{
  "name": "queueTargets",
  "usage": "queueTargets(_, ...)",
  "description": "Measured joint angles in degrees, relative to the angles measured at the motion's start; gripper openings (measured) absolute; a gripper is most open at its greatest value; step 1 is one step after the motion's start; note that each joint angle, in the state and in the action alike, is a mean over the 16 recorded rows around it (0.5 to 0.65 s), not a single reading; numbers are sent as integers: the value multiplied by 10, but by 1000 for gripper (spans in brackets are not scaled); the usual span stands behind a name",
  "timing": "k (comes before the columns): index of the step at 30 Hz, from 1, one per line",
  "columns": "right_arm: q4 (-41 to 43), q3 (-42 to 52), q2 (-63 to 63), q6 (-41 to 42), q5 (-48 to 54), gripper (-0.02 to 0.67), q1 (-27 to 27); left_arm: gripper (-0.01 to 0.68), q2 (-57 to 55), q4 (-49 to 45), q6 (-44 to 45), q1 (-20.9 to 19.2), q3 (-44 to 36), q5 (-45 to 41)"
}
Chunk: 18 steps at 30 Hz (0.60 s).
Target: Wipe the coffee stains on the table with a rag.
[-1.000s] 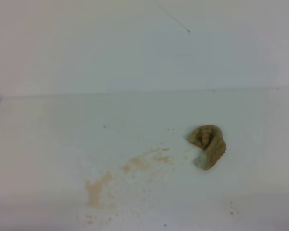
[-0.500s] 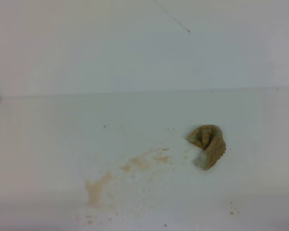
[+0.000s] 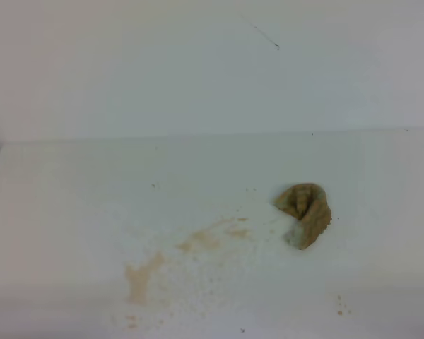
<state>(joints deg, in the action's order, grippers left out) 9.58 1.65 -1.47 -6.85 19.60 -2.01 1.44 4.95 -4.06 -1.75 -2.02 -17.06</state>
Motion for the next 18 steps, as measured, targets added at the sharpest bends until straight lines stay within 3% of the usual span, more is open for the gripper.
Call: queueTargets(18, 0, -2, -1, 0, -1, 1, 0, 1, 1, 0, 0, 0, -1, 1)
